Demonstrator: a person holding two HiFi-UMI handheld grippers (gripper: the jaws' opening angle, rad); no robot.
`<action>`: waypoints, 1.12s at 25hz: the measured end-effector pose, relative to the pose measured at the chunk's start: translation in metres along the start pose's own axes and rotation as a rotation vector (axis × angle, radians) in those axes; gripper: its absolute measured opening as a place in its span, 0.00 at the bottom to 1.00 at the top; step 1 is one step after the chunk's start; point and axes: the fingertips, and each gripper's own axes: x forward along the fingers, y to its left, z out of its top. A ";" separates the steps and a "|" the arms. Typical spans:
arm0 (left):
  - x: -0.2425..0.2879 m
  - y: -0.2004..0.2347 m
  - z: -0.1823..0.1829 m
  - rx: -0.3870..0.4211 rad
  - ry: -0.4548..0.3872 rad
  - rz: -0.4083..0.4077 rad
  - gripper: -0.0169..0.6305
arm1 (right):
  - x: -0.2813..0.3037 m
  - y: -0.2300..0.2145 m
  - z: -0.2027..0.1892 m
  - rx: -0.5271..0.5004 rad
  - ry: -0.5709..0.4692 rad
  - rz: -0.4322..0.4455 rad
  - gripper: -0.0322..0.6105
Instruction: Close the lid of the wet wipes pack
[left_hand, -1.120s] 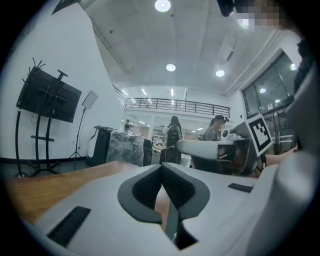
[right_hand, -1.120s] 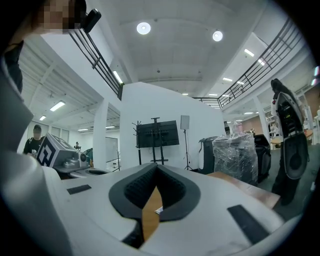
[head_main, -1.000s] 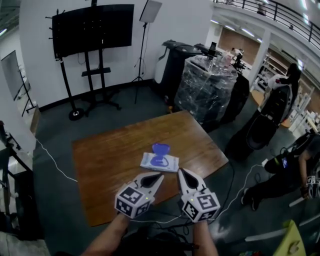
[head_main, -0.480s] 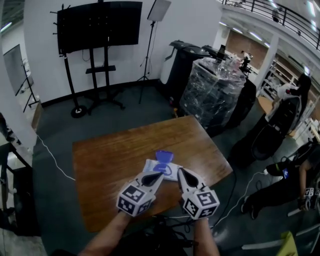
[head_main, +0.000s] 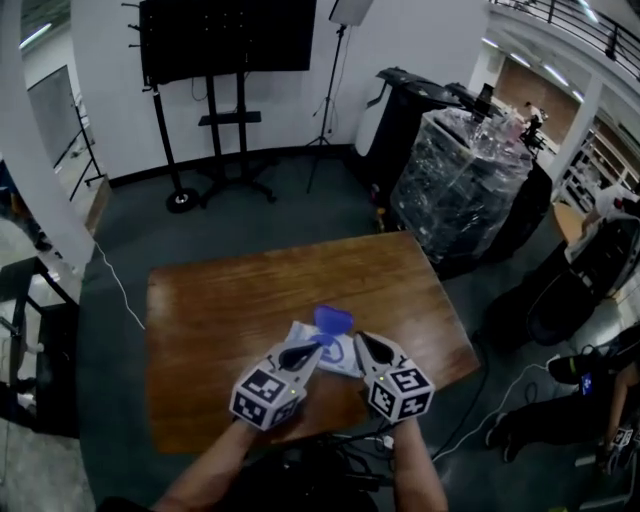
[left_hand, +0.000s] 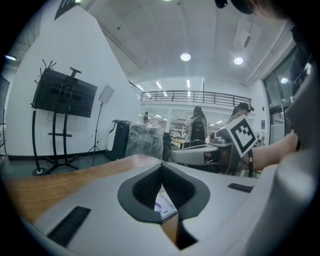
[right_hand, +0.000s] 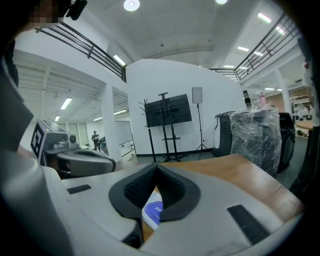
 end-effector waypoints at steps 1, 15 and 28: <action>0.005 0.003 -0.004 -0.006 0.008 0.016 0.03 | 0.007 -0.007 -0.005 -0.011 0.019 0.013 0.06; 0.039 0.024 -0.052 -0.078 0.110 0.221 0.03 | 0.096 -0.086 -0.083 -0.001 0.241 0.124 0.23; 0.049 0.027 -0.076 -0.130 0.161 0.298 0.03 | 0.136 -0.109 -0.126 0.116 0.365 0.219 0.31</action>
